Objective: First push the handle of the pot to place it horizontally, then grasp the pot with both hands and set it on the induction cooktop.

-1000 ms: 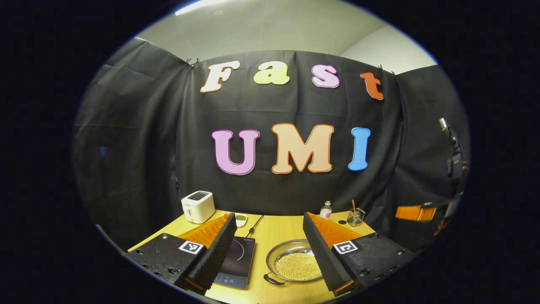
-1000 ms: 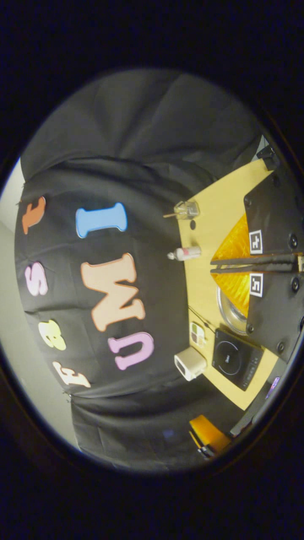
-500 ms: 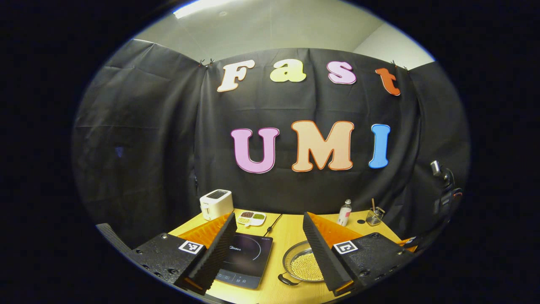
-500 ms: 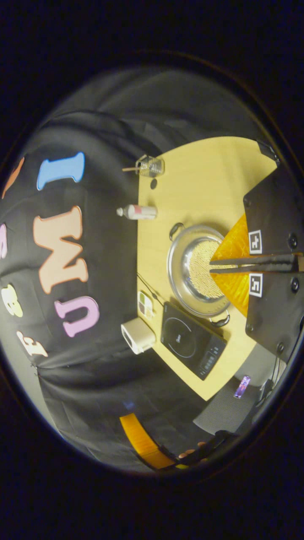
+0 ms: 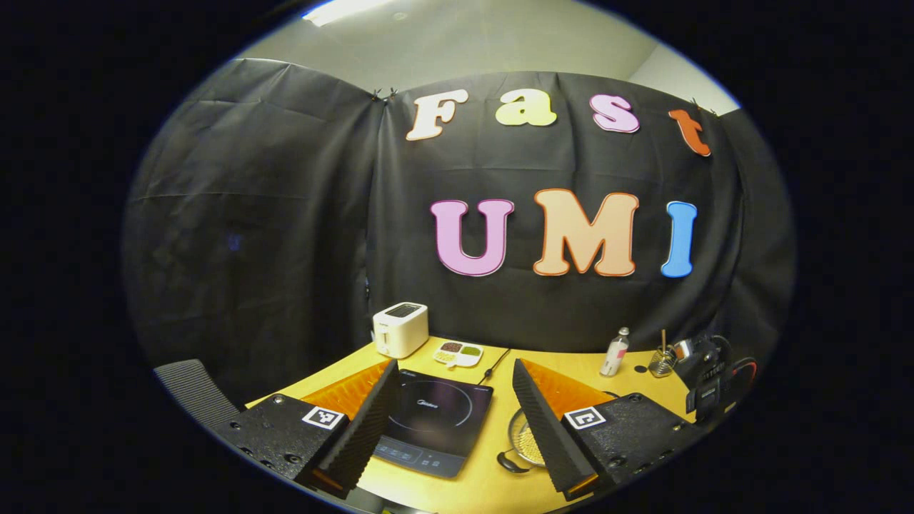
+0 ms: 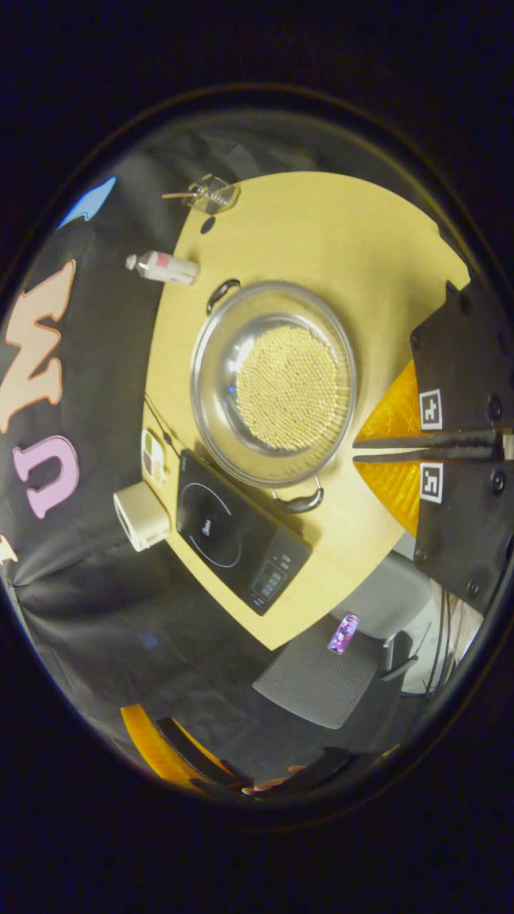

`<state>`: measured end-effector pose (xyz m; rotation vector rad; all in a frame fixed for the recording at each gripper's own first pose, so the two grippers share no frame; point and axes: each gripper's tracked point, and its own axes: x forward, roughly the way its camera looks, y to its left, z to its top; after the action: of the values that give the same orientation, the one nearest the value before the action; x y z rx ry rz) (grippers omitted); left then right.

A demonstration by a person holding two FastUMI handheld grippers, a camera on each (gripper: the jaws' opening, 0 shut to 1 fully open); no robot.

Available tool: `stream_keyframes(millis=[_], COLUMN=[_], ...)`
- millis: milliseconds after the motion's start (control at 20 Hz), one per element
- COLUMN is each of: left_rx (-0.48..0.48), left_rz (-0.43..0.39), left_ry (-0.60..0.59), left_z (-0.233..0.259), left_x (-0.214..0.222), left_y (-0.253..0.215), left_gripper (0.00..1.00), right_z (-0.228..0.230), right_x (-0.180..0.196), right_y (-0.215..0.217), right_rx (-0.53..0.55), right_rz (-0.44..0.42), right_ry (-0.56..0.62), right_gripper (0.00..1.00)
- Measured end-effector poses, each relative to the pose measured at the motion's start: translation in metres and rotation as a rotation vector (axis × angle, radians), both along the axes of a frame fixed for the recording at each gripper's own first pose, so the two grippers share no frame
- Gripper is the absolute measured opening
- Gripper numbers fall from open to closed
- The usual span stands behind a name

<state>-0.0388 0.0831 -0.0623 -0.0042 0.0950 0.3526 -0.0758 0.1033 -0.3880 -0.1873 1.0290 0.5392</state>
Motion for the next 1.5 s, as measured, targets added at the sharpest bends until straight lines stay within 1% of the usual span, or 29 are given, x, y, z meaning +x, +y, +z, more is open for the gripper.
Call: stream_keyframes(millis=[150,200,250,300,350,400,450,500,550,650,700,750,800,850,900,950,1000,1050,1150,1200,1250,1350,1400,1450,1500], left_rx=[-0.002,-0.002,-0.002,-0.006,-0.011,-0.013,-0.012,-0.013,-0.016,-0.021,-0.022,-0.021,-0.019,-0.019,-0.022,-0.027,-0.034,-0.039,-0.044,-0.044,-0.046,-0.054,-0.06,-0.067,-0.074], left_rz=[0.004,-0.004,-0.011,-0.019,-0.031,-0.04,-0.045,-0.05,-0.055,-0.065,-0.07,-0.072,-0.075,-0.078,-0.083,-0.086,-0.09,-0.093,-0.1,-0.104,-0.108,-0.111,-0.112,-0.113,-0.113], left_ry=[0.002,0.005,0.009,0.013,0.02,0.028,0.032,0.035,0.04,0.04,0.038,0.036,0.036,0.034,0.032,0.032,0.032,0.034,0.037,0.038,0.039,0.035,0.029,0.027,0.027], left_z=[0.0,0.0,-0.002,-0.004,-0.007,-0.011,-0.013,-0.015,-0.018,-0.019,-0.019,-0.019,-0.019,-0.019,-0.019,-0.02,-0.021,-0.023,-0.026,-0.026,-0.027,-0.028,-0.028,-0.029,-0.03], left_x=[-0.003,-0.002,-0.002,0.0,0.001,0.001,0.002,0.003,0.003,0.003,0.003,0.004,0.004,0.004,0.005,0.007,0.007,0.008,0.009,0.008,0.009,0.01,0.01,0.01,0.011], left_y=[0.024,0.033,0.041,0.049,0.055,0.062,0.07,0.076,0.082,0.092,0.096,0.101,0.104,0.107,0.11,0.112,0.113,0.113,0.115,0.116,0.117,0.119,0.12,0.12,0.121], left_gripper=[0.96,0.96,0.96,0.93,0.93,0.94,0.94,0.96,0.96,0.96,0.96,0.93,0.96,0.96,0.93,0.93,0.93,0.93,0.93,0.96,0.93,0.93,0.93,0.93,0.93], right_z=[-0.023,-0.032,-0.04,-0.047,-0.053,-0.058,-0.063,-0.068,-0.072,-0.078,-0.081,-0.083,-0.084,-0.085,-0.086,-0.086,-0.087,-0.088,-0.089,-0.088,-0.088,-0.087,-0.088,-0.089,-0.091], right_x=[-0.01,-0.01,-0.009,-0.008,-0.007,-0.004,-0.002,0.001,0.004,0.01,0.012,0.015,0.018,0.021,0.022,0.025,0.026,0.026,0.027,0.027,0.028,0.03,0.031,0.034,0.036], right_y=[0.016,0.021,0.026,0.031,0.034,0.039,0.043,0.046,0.047,0.051,0.051,0.052,0.052,0.052,0.054,0.055,0.054,0.055,0.056,0.057,0.058,0.064,0.068,0.073,0.078], right_rx=[-0.057,-0.073,-0.089,-0.106,-0.12,-0.131,-0.141,-0.156,-0.168,-0.179,-0.186,-0.193,-0.199,-0.203,-0.203,-0.204,-0.211,-0.214,-0.214,-0.212,-0.208,-0.185,-0.172,-0.159,-0.145], right_rz=[0.0,-0.017,-0.037,-0.055,-0.072,-0.089,-0.105,-0.124,-0.141,-0.182,-0.199,-0.214,-0.23,-0.245,-0.257,-0.27,-0.281,-0.289,-0.303,-0.312,-0.324,-0.354,-0.37,-0.385,-0.4], right_ry=[0.065,0.08,0.093,0.105,0.115,0.119,0.119,0.119,0.122,0.125,0.128,0.129,0.13,0.134,0.138,0.139,0.147,0.153,0.158,0.162,0.166,0.177,0.183,0.187,0.191], right_gripper=[0.0,0.03,0.03,0.03,0.0,0.0,0.03,0.03,0.0,0.0,0.03,0.0,0.0,0.03,0.02,0.0,0.0,0.03,0.02,0.02,0.02,0.02,0.0,0.02,0.0])
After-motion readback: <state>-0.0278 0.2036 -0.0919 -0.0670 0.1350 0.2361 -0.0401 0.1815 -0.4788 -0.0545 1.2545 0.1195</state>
